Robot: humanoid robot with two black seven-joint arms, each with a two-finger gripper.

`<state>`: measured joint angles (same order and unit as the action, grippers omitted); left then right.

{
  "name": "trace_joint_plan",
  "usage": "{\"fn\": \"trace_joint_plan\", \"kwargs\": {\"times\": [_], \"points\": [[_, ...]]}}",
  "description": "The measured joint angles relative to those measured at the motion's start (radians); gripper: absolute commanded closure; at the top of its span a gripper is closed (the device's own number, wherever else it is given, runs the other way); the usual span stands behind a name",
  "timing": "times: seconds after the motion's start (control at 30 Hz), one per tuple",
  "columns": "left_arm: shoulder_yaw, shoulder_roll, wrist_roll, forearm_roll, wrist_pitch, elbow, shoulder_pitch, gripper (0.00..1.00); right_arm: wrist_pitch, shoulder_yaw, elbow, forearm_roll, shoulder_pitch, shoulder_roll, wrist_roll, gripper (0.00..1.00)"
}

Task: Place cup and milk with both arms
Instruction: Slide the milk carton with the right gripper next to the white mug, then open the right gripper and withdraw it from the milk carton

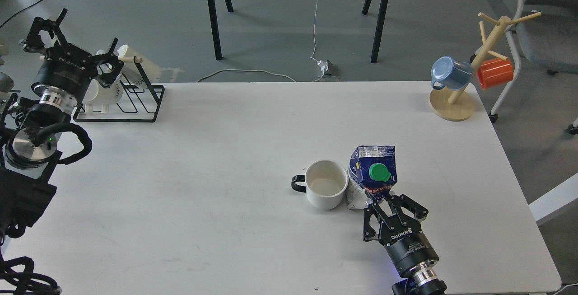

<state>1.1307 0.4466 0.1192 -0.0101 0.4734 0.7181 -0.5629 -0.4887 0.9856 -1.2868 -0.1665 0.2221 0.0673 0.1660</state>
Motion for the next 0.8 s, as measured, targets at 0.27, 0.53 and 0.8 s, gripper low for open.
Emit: {"fn": "trace_joint_plan", "kwargs": {"times": [0.27,0.53,0.8], "points": [[0.002,0.002,0.001,0.001,0.000,0.003,0.014,0.01,0.000,-0.016,0.021,0.000,-0.003,-0.007,-0.001,0.07],[0.002,-0.003,0.001,0.001,0.000,0.003,0.014,0.01,0.000,-0.006,0.013,-0.004,0.008,-0.006,0.003,0.04],[0.001,-0.001,0.000,0.001,0.002,0.003,0.016,0.01,0.000,-0.013,-0.008,-0.003,0.048,0.019,0.003,0.02]]}}
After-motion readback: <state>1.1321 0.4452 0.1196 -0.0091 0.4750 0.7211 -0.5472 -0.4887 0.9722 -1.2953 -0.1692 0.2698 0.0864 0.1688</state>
